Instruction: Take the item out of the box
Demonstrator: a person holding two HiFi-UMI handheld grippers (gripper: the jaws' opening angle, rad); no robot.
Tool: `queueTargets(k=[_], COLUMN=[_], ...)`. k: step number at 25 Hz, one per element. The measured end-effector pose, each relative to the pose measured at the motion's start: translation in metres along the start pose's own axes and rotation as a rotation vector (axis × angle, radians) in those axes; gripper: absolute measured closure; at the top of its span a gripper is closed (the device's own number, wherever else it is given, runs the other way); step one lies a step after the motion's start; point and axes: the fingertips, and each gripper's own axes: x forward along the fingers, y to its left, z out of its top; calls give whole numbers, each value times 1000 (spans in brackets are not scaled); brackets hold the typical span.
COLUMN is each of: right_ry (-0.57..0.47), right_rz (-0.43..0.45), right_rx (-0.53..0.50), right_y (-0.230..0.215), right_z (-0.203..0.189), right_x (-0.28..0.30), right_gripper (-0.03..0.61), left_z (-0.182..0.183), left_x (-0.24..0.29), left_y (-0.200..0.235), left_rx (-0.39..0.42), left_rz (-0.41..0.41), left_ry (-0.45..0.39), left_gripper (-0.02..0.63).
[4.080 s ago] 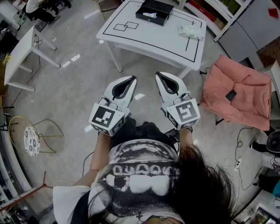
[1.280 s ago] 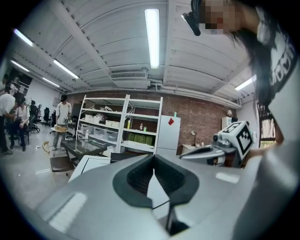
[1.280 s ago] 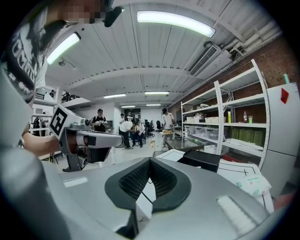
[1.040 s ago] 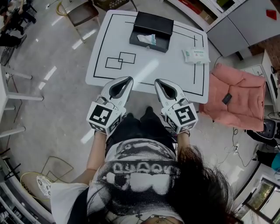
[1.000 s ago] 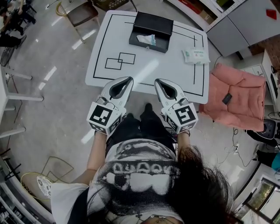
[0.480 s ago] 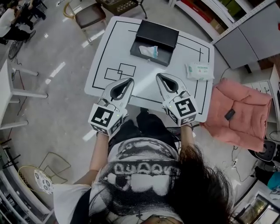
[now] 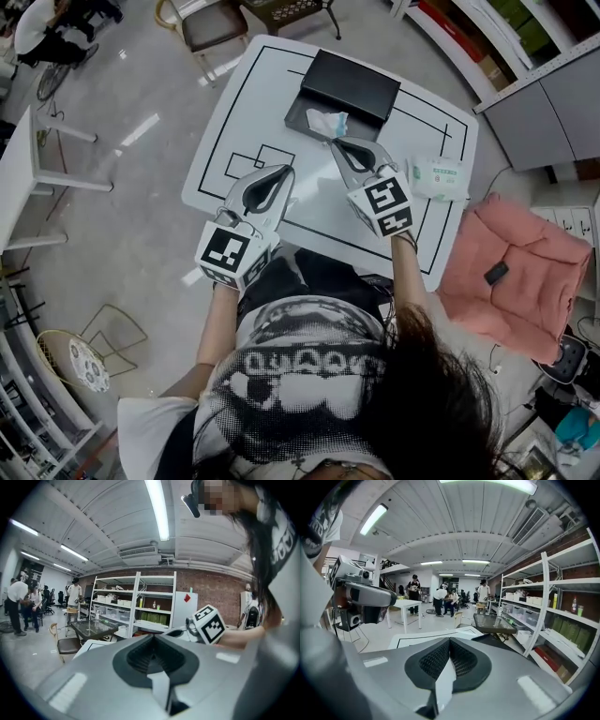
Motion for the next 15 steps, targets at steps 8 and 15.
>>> queueTargets(k=[8,15], right_ry=[144,322], right_rz=[70,150], right_rx=[-32,-47], right_y=[-41,-61], right_z=[-35,-82], right_x=[66,125], right_gripper=[522,487], left_z=[-7,-11], left_x=[11,15], left_y=[10,14], left_rx=[6,22], left_rz=[43,51], left_ry=[38,64], left_gripper=[614,614])
